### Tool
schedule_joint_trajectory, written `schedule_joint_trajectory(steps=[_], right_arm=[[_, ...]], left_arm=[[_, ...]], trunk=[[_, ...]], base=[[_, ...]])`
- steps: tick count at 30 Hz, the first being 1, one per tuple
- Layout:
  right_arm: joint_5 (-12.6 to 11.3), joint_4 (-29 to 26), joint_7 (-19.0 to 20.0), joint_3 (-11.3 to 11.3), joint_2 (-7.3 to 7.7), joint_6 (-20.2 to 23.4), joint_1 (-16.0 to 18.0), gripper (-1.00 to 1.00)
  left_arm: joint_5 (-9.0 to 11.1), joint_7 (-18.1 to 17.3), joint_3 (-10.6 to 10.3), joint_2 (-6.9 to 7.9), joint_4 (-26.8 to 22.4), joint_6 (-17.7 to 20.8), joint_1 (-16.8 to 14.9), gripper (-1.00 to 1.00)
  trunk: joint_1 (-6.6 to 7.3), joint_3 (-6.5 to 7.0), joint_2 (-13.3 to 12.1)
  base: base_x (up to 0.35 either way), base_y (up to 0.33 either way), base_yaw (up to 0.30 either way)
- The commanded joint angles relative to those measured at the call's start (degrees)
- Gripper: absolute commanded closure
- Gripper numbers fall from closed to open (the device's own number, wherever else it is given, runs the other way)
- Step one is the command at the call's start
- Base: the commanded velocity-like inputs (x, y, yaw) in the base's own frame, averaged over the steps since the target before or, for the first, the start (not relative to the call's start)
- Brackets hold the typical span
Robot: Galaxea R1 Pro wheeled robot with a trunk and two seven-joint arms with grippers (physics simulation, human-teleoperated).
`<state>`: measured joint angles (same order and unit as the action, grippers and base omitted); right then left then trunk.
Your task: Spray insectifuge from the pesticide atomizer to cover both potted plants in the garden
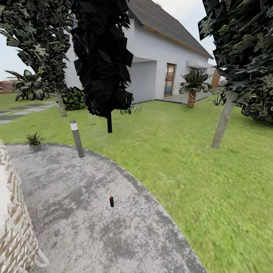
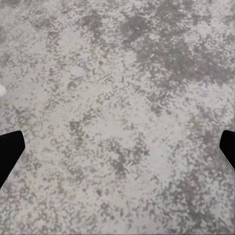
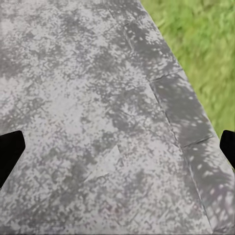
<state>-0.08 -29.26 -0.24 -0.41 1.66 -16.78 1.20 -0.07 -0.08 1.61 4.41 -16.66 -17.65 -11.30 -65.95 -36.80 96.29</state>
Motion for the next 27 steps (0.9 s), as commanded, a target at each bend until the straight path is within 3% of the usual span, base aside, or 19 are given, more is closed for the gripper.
schedule_joint_trajectory(steps=[1,27], right_arm=[[0.01,0.04,-0.02,-0.03,0.0,-0.18,0.03,-1.0],[0.3,0.43,-0.02,0.14,0.01,-0.18,0.03,-1.0]], left_arm=[[-0.01,-0.01,0.15,-0.02,0.05,-0.19,-0.04,-1.0],[-0.01,-0.01,0.15,-0.1,0.05,-0.98,-0.04,-1.0]], trunk=[[-0.03,-0.05,0.02],[-0.03,-0.05,0.02]], base=[[0.321,-0.113,0.072],[0.302,-0.138,0.006]])
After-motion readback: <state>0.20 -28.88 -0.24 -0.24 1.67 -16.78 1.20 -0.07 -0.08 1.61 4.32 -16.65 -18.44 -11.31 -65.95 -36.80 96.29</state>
